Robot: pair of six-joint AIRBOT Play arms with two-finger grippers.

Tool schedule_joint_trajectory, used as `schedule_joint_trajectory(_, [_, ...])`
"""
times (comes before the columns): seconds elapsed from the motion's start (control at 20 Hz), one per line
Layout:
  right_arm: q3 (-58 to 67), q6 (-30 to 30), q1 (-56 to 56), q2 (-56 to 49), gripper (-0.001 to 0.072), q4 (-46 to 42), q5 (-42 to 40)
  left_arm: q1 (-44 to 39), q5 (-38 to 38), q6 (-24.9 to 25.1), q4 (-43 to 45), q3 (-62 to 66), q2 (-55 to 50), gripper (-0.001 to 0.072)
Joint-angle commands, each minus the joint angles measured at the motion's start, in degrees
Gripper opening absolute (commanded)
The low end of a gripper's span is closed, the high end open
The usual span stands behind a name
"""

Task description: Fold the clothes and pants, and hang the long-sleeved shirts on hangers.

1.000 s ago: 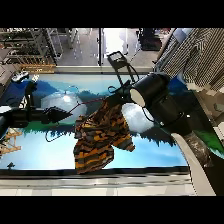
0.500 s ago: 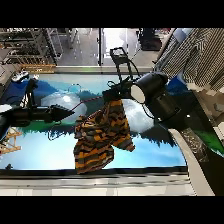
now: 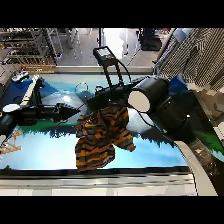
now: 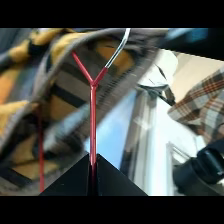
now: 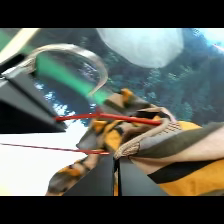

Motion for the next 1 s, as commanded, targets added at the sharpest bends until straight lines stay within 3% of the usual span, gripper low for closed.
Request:
schedule_joint_trajectory(0.0, [0.1,-0.9,1.0,1.3,0.0017,1.0,0.9,0.3,1.1,10.0,-8.8,0.0,-1.5,0.001])
schedule_joint_trajectory(0.15, [0.1,-4.9,1.0,1.7,0.002,0.3,1.6,1.5,0.2,16.9,-17.7,0.0,-3.6,0.0011])
schedule_joint_trajectory(0.2, [0.1,-8.3,1.0,1.9,0.0099,0.1,1.5,1.7,-0.9,18.7,-18.9,0.0,-4.3,0.0011])
schedule_joint_trajectory(0.3, [0.1,-17.0,1.0,2.7,0.0447,-3.8,1.0,1.6,-4.0,20.2,-18.1,0.0,-5.2,0.0011])
schedule_joint_trajectory(0.35, [0.2,-23.3,0.7,3.2,0.0524,-6.4,0.6,1.6,-6.0,21.3,-17.7,0.0,-5.7,0.001])
schedule_joint_trajectory(0.45, [1.1,-33.1,-1.5,4.1,0.0522,-9.3,0.6,1.4,-8.3,23.1,-17.6,0.0,-6.5,0.0011])
schedule_joint_trajectory(0.6, [2.3,-41.1,-8.2,4.2,0.0523,-12.9,0.6,1.4,-8.6,23.1,-17.1,0.0,-7.1,0.0011])
schedule_joint_trajectory(0.8, [1.9,-65.9,-13.1,0.6,0.0537,-10.1,0.3,1.4,-8.7,23.0,-17.1,0.0,-7.2,0.0011])
schedule_joint_trajectory(0.95, [2.0,-71.4,-12.5,-3.1,0.0592,-7.3,-7.3,1.4,-8.7,23.0,-17.1,0.0,-7.2,0.0011])
